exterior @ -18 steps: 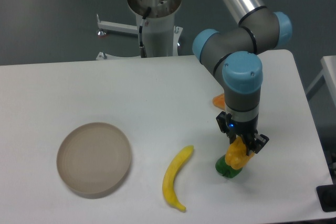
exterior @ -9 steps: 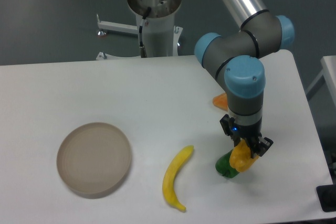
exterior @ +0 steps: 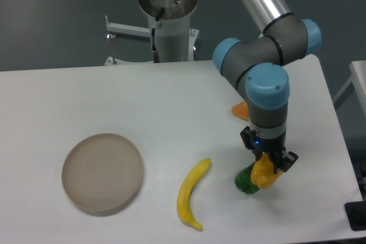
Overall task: Pick up the yellow pepper from the table
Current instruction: 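Hold the yellow pepper low beside the green pepper, shifting slightly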
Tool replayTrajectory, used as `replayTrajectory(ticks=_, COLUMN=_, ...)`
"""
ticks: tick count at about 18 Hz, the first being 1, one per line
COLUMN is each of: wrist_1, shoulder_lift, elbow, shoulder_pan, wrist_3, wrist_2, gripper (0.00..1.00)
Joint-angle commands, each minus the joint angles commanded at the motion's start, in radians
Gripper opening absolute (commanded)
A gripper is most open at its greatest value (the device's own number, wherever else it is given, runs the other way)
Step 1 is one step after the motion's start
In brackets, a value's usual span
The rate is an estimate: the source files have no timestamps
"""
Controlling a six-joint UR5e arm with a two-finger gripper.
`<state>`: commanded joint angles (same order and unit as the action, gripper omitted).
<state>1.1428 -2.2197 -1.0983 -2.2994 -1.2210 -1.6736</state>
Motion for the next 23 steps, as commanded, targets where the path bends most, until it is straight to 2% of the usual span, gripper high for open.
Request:
replayTrajectory(ticks=3, wrist_1=0.0, shoulder_lift=-0.006, elbow=0.005, shoulder_pan=0.0, wrist_3=0.0, wrist_2=-0.002, gripper=0.44)
replayTrajectory(ticks=7, wrist_1=0.02, shoulder_lift=-0.034, elbow=0.052, shoulder_pan=0.0, wrist_3=-0.002, wrist_2=-0.003, gripper=0.44)
replayTrajectory(ticks=11, wrist_1=0.064, shoulder_lift=-0.1, elbow=0.172, shoulder_pan=0.0, wrist_3=-0.02, wrist_2=-0.002, gripper=0.44)
replayTrajectory(ticks=13, wrist_1=0.067, shoulder_lift=-0.123, elbow=0.201, shoulder_pan=0.0, wrist_3=-0.02, wrist_2=0.0, gripper=0.44)
replayTrajectory(ticks=23, wrist_1=0.063, shoulder_lift=-0.156, elbow=0.244, shoulder_pan=-0.006, wrist_3=-0.02, wrist_2=0.02, gripper=0.44)
